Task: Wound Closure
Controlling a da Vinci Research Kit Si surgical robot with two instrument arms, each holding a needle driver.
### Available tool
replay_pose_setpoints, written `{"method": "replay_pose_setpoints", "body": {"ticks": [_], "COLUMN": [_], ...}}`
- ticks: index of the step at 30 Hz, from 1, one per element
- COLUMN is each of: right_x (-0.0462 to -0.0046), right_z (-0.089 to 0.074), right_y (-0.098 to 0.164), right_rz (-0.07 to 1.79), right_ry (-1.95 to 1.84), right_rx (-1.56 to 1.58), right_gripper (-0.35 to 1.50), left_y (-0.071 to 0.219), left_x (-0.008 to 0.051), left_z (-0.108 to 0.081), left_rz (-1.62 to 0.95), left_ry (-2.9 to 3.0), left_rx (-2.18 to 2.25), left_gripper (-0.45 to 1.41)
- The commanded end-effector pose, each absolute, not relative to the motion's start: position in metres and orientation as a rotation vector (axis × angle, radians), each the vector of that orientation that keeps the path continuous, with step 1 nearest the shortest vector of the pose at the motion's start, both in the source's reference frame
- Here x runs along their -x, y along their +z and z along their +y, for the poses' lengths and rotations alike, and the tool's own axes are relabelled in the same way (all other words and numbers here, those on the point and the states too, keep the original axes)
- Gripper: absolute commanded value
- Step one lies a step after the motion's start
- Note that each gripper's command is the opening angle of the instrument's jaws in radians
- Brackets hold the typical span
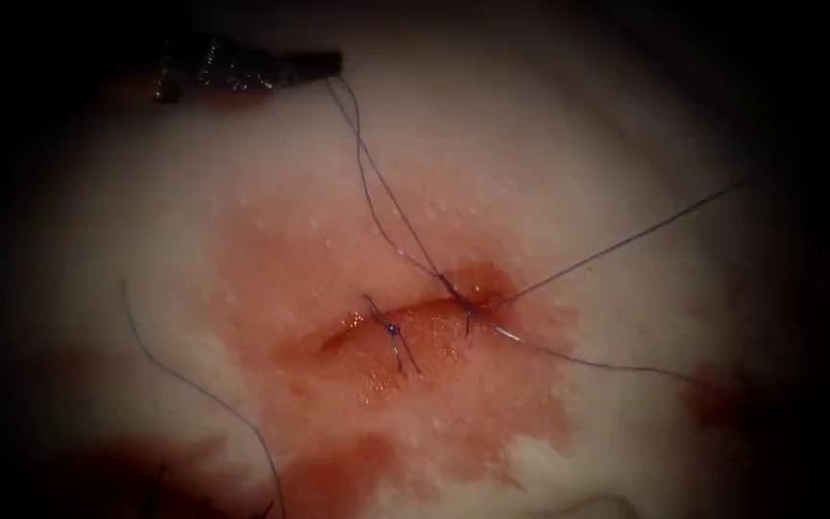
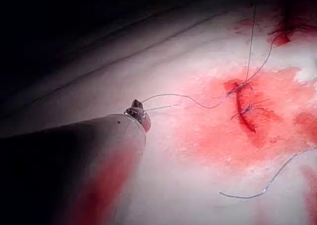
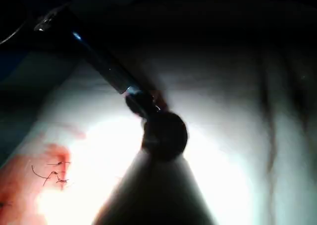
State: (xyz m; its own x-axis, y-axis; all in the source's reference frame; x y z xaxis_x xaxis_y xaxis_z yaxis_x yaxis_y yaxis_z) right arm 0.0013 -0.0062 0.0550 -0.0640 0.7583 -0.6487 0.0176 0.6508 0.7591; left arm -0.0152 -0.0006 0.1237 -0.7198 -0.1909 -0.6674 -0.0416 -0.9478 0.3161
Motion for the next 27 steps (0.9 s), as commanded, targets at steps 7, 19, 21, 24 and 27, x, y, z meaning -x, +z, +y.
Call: {"method": "replay_pose_setpoints", "body": {"ticks": [7,19,21,24,27], "right_x": [-0.0040,-0.0096,-0.0102,-0.0110,-0.0120], "right_z": [-0.005,-0.012,-0.012,-0.013,-0.014], "right_y": [0.059,0.065,0.066,0.068,0.071], "right_rz": [1.446,1.333,1.306,1.249,1.183], "right_ry": [0.640,0.524,0.508,0.481,0.464], "right_rx": [-0.607,-0.616,-0.613,-0.601,-0.602], "right_gripper": [-0.35,-0.35,-0.35,-0.35,-0.35], "left_y": [0.124,0.123,0.123,0.123,0.122], "left_x": [0.0158,0.0157,0.0158,0.0159,0.0158], "left_z": [-0.001,-0.001,-0.001,-0.001,-0.001], "left_rz": [-0.480,-0.465,-0.466,-0.465,-0.464], "left_ry": [-2.797,-2.785,-2.786,-2.787,-2.782], "left_rx": [-1.140,-1.146,-1.145,-1.146,-1.145], "left_gripper": [-0.45,-0.45,-0.45,-0.45,-0.45]}}
